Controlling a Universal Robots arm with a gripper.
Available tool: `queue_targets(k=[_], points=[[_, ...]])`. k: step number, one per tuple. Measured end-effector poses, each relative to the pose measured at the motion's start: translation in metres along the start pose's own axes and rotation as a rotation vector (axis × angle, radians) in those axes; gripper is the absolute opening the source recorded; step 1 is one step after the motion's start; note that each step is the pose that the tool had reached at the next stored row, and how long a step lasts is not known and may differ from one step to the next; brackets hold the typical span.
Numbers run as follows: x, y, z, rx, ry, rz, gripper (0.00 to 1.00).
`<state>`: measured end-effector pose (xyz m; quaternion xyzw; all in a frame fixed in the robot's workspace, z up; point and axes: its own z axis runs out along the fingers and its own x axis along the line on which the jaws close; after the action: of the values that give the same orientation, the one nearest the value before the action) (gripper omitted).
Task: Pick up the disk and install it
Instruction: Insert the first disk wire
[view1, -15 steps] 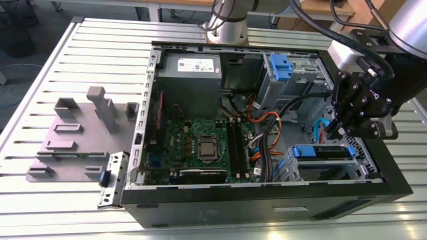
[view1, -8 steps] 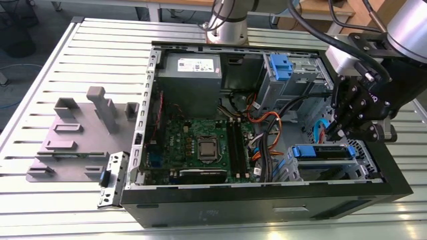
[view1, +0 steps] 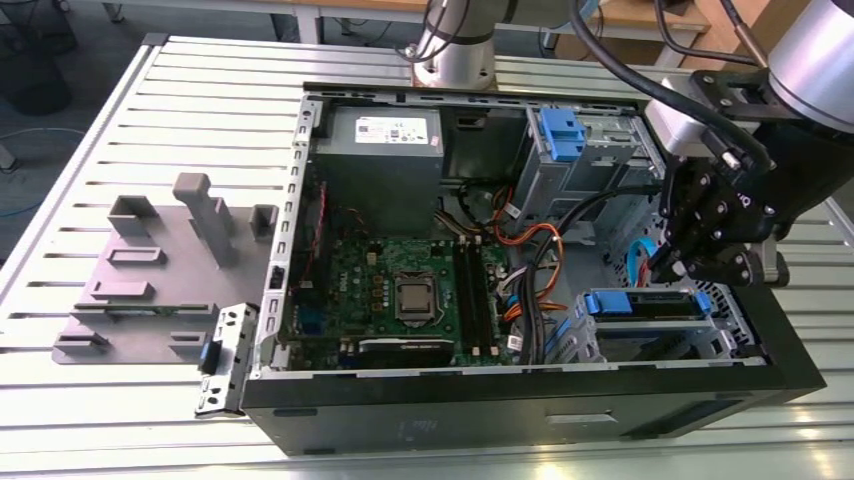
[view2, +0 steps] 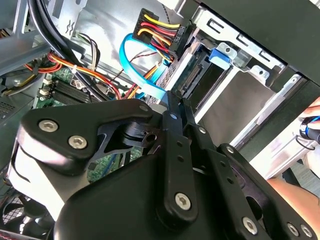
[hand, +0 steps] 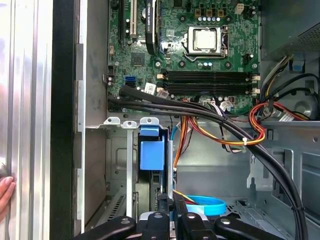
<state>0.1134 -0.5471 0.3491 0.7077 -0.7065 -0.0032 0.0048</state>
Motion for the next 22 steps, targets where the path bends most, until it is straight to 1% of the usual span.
queue_targets(k=[10,15,19,22], points=[[0.0014,0.0002,0.0006,0.0001,0.0000,0.000,0.16],[0.0041,0.0002,0.0011,0.0002,-0.0005,-0.001,0.16],[0.0058,0.0002,0.0037,0.0003,-0.0028,-0.002,0.16],[0.0060,0.0003,0.0075,0.0003,-0.0028,-0.002,0.16]])
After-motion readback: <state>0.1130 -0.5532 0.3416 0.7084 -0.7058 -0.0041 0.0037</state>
